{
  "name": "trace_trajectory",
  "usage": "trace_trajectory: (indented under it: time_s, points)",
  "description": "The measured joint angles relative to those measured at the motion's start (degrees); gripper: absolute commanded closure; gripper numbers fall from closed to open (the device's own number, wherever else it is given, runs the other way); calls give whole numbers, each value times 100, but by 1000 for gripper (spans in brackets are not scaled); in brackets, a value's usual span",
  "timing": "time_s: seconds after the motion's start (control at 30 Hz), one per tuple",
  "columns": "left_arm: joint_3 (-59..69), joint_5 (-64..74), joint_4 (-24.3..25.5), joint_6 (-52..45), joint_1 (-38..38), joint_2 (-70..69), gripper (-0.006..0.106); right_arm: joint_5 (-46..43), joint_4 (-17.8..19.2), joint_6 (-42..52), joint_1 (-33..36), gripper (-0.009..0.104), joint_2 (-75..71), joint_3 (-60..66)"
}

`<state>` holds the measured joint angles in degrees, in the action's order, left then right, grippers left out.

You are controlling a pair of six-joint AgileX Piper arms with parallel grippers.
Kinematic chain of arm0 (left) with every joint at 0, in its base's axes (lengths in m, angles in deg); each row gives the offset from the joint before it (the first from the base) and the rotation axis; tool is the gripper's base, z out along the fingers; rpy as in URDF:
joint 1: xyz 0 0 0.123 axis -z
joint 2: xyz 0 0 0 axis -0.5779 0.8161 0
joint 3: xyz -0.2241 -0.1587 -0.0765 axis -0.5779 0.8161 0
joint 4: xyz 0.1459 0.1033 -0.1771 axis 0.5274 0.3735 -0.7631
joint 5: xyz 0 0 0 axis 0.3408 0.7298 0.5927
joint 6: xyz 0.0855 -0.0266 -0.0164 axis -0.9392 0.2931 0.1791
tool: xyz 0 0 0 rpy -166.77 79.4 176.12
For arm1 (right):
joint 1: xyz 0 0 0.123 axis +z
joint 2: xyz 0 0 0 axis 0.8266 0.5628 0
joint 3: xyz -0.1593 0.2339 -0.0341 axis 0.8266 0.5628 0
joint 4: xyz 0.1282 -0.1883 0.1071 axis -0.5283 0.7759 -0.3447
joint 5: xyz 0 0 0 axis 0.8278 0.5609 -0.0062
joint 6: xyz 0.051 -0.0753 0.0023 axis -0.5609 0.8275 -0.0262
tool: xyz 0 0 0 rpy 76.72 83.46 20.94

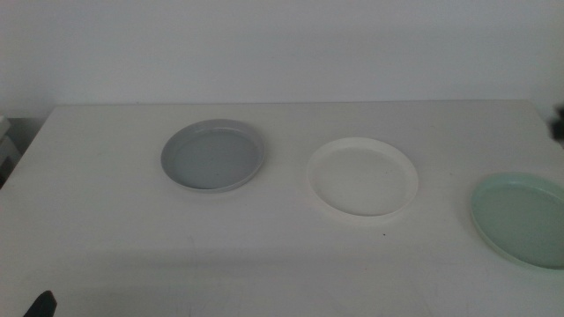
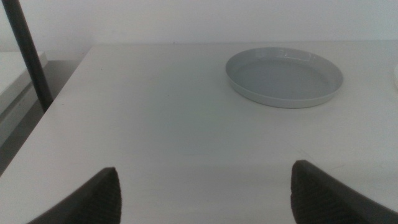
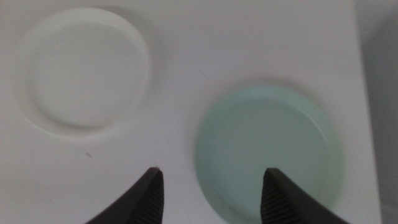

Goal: Stack the three bowls on top of each other.

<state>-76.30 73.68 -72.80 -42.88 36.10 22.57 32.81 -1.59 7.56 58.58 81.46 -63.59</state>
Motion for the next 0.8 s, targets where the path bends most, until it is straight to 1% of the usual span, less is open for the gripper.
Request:
trace_trajectory:
  time_s: [0.13,0.3,0.43,0.53,0.6,0.73,0.8]
  points:
    - [0,0,0,0,0,0,-4,137,31,-214,377,54,1097,-1012]
    - [0,0,0,0,0,0,-4,603,38,-652,461,54,2341,-2127]
    - [0,0,0,0,0,0,-4,831,51,-895,467,54,3212,-2656]
    - [0,0,0,0,0,0,-4,875,43,-795,472,54,3683,-2899]
    - [0,0,0,0,0,0,-4,881,-46,-622,472,54,3983,-3099]
    - [0,0,0,0,0,0,-4,881,-465,-321,478,54,4643,-3487]
    - [0,0,0,0,0,0,-4,881,-535,-254,486,53,4893,-3627]
